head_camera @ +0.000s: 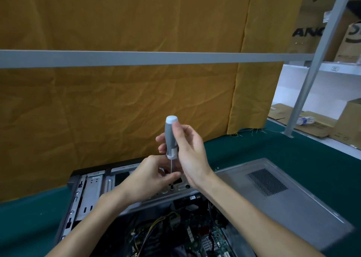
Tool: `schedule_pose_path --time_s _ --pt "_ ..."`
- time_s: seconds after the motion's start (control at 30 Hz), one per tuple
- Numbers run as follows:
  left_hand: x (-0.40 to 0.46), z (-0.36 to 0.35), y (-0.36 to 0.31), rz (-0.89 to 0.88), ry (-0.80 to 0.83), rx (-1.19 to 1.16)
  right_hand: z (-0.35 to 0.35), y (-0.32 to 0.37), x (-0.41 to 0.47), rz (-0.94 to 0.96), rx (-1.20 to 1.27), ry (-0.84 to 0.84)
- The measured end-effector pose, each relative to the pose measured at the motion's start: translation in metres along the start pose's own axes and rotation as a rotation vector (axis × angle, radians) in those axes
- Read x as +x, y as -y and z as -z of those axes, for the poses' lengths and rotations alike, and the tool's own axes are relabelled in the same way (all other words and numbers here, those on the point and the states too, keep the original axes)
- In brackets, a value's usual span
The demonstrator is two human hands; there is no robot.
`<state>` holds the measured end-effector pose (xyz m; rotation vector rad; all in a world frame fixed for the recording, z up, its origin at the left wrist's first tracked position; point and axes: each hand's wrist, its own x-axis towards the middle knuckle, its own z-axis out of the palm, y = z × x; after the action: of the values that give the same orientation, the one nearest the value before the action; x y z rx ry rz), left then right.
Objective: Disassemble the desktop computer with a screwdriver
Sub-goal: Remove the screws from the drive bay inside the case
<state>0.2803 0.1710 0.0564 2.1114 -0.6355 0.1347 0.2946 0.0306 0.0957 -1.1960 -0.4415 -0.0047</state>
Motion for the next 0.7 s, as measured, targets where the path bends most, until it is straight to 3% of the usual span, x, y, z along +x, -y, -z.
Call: schedule_pose_path --time_s 0.1,0.23,0.43,0.6,0.7 --pt "-0.001 0.006 0.001 0.03 0.027 -0.053 0.001 0.001 0.003 -0.022 0.029 -0.011" --pt "-0.001 0.003 0.006 0.083 -0.177 0.02 0.0 -0.004 0.002 0.037 -0.061 0.023" --pt "-0.001 0.0 0.008 0.065 0.035 0.022 0.005 -0.005 0.003 0.063 -0.088 0.004" --pt "-0.001 -0.003 0.007 0.093 -0.07 0.044 0.004 -0.009 0.003 0.062 -0.045 -0.014" --pt "0.001 -0.004 0.01 0.099 -0.046 0.012 0.004 -0.01 0.002 0.087 -0.055 -0.046"
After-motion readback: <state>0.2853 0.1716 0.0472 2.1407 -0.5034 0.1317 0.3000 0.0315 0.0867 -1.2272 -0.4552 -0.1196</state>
